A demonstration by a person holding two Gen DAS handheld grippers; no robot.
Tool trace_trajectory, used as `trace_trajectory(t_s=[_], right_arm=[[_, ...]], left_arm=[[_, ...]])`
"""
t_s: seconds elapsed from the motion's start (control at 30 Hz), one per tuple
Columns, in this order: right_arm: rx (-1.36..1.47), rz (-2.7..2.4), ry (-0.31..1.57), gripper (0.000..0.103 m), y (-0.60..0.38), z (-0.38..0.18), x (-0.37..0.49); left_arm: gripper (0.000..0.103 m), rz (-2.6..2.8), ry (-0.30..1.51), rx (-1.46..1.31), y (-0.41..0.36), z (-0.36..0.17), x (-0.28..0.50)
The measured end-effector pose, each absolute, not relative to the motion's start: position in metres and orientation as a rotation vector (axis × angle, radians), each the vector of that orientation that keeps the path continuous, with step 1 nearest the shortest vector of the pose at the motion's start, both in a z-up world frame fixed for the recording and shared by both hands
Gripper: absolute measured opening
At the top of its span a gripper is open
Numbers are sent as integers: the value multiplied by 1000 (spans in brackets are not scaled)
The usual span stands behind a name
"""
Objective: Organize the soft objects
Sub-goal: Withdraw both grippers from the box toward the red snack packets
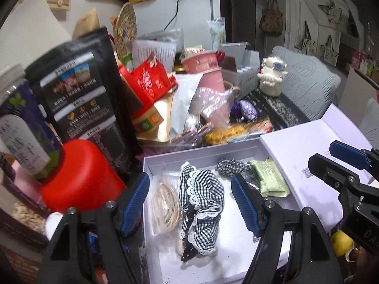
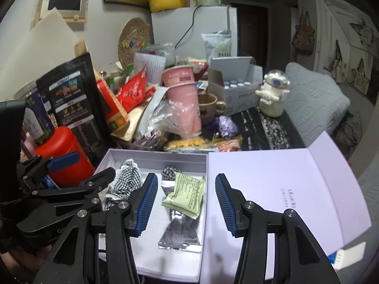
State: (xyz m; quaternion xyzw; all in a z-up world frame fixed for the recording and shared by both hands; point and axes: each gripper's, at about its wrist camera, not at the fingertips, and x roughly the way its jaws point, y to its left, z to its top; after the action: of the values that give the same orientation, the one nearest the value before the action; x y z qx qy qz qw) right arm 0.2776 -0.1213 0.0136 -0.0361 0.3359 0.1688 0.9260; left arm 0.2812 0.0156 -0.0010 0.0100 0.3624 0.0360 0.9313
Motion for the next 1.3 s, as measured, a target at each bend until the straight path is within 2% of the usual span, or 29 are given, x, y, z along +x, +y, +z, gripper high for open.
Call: trace_trajectory(t_s=[0.63,0.93,1.3], right_arm=[[-79,304,523,53,-149,84,179],[-84,298,497,56,-157,88,125],[-60,277,526,60,-171,65,73]], left_arm=[[71,-55,577,9,-6,67,189],[71,-90,578,15,-18,70,142],[72,-150,637,42,-37,49,106]])
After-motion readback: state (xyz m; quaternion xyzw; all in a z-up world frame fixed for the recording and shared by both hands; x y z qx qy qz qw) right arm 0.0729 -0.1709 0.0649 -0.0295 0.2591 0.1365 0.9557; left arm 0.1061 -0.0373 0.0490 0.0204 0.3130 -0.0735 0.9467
